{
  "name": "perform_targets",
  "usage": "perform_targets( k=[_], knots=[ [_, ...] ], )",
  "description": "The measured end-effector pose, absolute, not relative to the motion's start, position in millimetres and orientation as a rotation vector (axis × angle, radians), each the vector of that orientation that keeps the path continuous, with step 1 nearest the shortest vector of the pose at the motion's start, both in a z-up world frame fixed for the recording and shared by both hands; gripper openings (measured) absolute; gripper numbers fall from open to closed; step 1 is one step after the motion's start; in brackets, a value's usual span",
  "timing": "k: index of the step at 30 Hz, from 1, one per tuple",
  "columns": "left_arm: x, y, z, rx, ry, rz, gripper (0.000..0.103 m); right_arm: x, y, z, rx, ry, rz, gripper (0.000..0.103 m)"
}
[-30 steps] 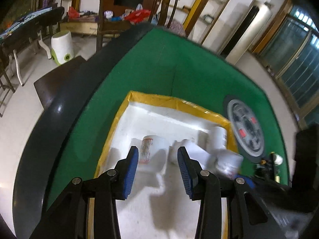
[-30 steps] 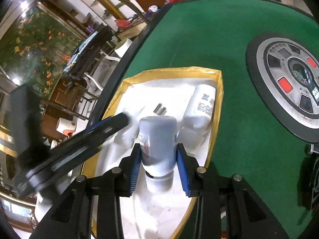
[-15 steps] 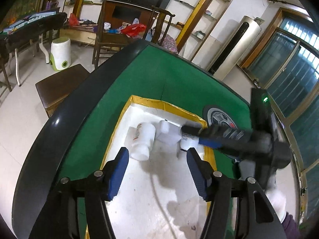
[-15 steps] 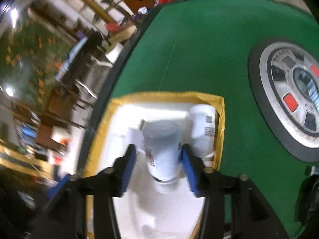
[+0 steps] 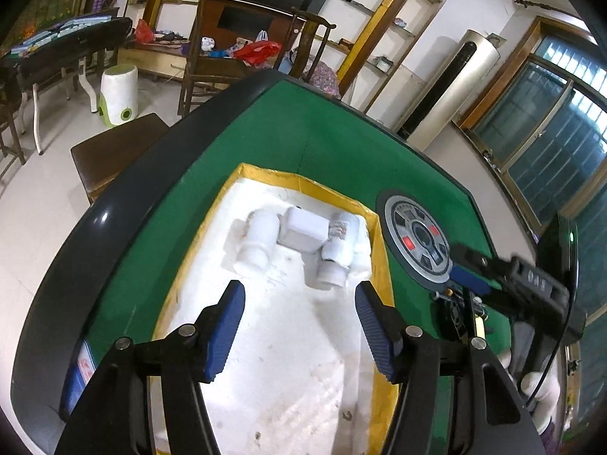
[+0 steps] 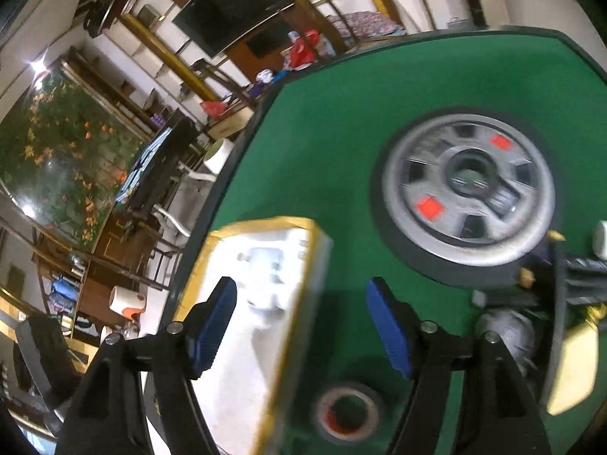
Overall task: Organize rigid objects
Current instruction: 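Carry both white bottles into the foam tray and open both tools, then move the left tool to the black tape roll while the right tool heads to the yellow tape roll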
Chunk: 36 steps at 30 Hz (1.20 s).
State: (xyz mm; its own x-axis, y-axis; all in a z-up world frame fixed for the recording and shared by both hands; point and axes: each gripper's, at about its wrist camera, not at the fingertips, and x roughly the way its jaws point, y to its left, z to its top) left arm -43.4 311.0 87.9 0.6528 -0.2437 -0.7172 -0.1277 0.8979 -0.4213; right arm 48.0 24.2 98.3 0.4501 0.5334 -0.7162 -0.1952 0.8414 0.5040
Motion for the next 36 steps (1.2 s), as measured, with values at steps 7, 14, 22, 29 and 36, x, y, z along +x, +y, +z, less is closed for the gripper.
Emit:
perform_targets(
  k=[7,14,22,29,36],
  knots=[
    [-57.7,286.6,100.2,-0.426,0.843,-0.078,0.064,2.8,-53.2,88.1,0.359,0.941,0.356,0.07],
    [-63.3,211.6,101.5,-0.248,0.852,-0.172,0.07,-38.1,-117.8,75.2,0.308,0.857,0.215,0.07],
    [-61.6,117.8,71.3,0.028,0.932,-0.243,0.07,-50.9,-150.5,50.1,0.353,0.855,0.19,0.07],
    [-30.0,86.1,32.9,0.238,1.0,-0.133,0.07,-58.1,-164.0,39.1,0.403,0.844,0.209,0.07],
    [-18.8,78.6,18.3,0.264,1.017,-0.112,0.073,-59.0,-166.2,36.5,0.419,0.842,0.244,0.071]
  ],
)
